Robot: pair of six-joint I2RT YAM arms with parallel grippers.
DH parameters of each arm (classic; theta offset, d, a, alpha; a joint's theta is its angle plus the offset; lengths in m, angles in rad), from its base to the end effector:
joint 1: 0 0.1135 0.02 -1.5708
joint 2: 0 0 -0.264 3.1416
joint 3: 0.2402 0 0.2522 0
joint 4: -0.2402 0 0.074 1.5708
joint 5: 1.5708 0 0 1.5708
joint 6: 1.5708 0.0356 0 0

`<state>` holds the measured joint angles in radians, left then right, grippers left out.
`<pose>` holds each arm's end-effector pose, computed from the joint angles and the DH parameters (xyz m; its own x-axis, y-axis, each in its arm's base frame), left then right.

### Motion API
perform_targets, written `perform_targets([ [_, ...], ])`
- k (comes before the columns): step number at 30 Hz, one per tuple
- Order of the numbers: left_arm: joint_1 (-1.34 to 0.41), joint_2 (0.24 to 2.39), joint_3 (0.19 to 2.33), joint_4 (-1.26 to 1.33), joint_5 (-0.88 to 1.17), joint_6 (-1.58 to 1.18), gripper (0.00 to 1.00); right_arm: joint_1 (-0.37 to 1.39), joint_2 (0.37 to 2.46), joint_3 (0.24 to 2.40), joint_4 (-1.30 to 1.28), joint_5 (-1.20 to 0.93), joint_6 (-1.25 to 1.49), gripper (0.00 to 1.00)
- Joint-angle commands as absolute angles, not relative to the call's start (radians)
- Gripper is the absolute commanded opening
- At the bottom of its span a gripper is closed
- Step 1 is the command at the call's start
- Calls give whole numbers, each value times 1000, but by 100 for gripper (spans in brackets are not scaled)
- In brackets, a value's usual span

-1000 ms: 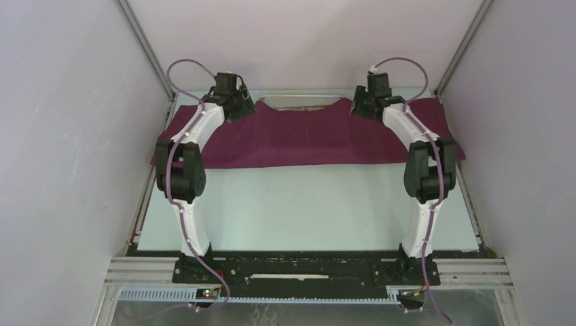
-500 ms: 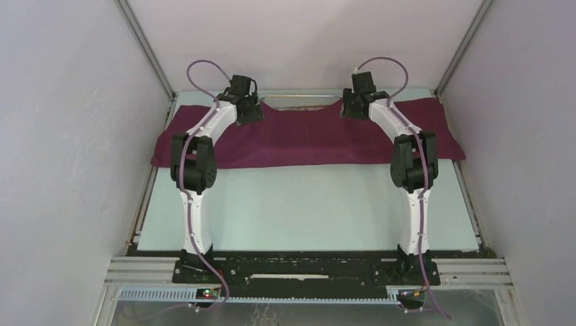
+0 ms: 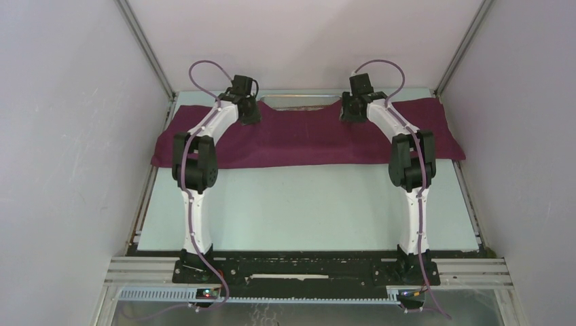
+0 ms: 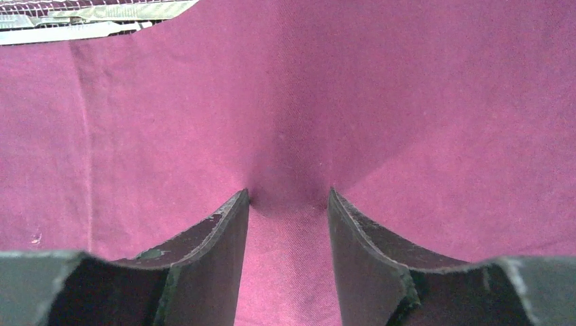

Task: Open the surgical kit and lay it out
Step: Open the surgical kit at the center of the board.

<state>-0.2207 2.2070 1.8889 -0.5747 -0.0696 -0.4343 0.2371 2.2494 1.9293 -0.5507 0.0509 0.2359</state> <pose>0.4855 -0.1064 0.2209 -0.7634 -0.2589 -0.5918 -0.1603 0.9634 -0.2148 0.4939 0.1175 0.2151 -0.7702 0.0540 -0.6355 -0.0233 0.9934 0.1127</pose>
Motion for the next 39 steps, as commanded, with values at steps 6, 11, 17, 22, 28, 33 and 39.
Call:
perform_targets([
  [6, -224, 2216, 1960, -581, -61, -407, 19, 247, 2251, 1989, -561, 40, 224, 44],
  [11, -224, 2212, 1974, -587, -58, -405, 9, 246, 2250, 2007, -573, 40, 224, 29],
  [17, -224, 2198, 1983, -591, -62, -397, 2, 245, 2243, 2014, -578, 40, 224, 13],
  [22, -224, 2193, 1988, -590, -52, -401, 0, 246, 2235, 2015, -579, 38, 228, 5],
  [28, -224, 2171, 1983, -583, -48, -406, 0, 246, 2210, 2008, -576, 45, 235, 2],
  [33, -224, 2146, 1981, -579, -57, -413, 0, 247, 2174, 1993, -558, 52, 241, 1],
  [39, -224, 2110, 1956, -568, -62, -423, 0, 246, 2131, 1957, -540, 57, 247, 1],
])
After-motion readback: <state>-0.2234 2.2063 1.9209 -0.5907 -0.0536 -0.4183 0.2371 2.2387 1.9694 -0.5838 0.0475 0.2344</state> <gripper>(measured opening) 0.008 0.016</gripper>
